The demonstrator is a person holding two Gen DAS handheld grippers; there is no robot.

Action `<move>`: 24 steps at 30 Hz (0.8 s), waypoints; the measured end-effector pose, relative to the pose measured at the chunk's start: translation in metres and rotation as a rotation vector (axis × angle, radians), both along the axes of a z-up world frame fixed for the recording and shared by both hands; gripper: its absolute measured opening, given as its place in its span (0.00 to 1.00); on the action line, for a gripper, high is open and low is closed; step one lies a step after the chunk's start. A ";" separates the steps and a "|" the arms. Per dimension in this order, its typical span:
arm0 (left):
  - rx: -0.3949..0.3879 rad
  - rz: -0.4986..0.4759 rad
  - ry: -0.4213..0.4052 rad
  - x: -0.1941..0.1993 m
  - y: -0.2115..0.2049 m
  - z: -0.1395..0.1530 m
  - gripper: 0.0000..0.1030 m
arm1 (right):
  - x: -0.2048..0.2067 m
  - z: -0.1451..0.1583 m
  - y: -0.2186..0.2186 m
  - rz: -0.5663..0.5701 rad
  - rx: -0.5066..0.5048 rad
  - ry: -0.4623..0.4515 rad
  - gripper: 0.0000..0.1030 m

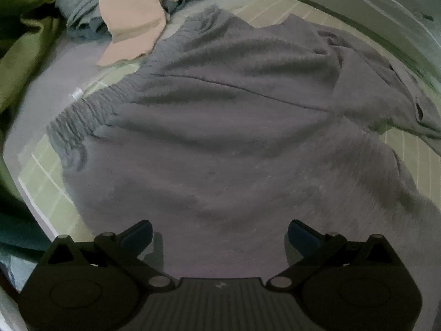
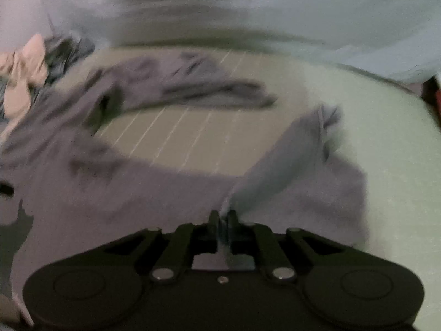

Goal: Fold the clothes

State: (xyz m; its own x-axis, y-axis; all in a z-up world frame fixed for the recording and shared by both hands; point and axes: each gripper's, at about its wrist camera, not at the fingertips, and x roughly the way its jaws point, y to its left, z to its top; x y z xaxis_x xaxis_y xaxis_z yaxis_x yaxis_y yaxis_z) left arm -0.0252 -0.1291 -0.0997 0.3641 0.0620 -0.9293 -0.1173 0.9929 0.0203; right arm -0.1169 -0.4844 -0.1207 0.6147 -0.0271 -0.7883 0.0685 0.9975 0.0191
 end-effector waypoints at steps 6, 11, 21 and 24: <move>0.031 -0.044 0.008 -0.012 0.015 0.002 1.00 | -0.023 0.025 -0.014 -0.211 -0.004 -0.104 0.40; 0.029 -0.041 0.015 -0.017 0.023 0.001 1.00 | -0.031 0.018 -0.072 -0.506 0.045 -0.088 0.55; 0.037 -0.068 -0.012 -0.019 -0.004 0.008 1.00 | -0.020 -0.014 -0.111 -0.477 0.135 -0.001 0.29; 0.046 -0.077 -0.008 -0.022 -0.019 0.008 1.00 | -0.027 -0.008 -0.116 -0.458 0.117 -0.032 0.05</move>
State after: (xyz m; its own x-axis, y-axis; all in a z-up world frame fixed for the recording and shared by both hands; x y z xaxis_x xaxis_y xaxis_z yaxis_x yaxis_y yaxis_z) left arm -0.0471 -0.1476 -0.0922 0.3764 0.0763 -0.9233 -0.0409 0.9970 0.0657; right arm -0.1443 -0.6007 -0.1288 0.5846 -0.2132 -0.7828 0.4983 0.8558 0.1389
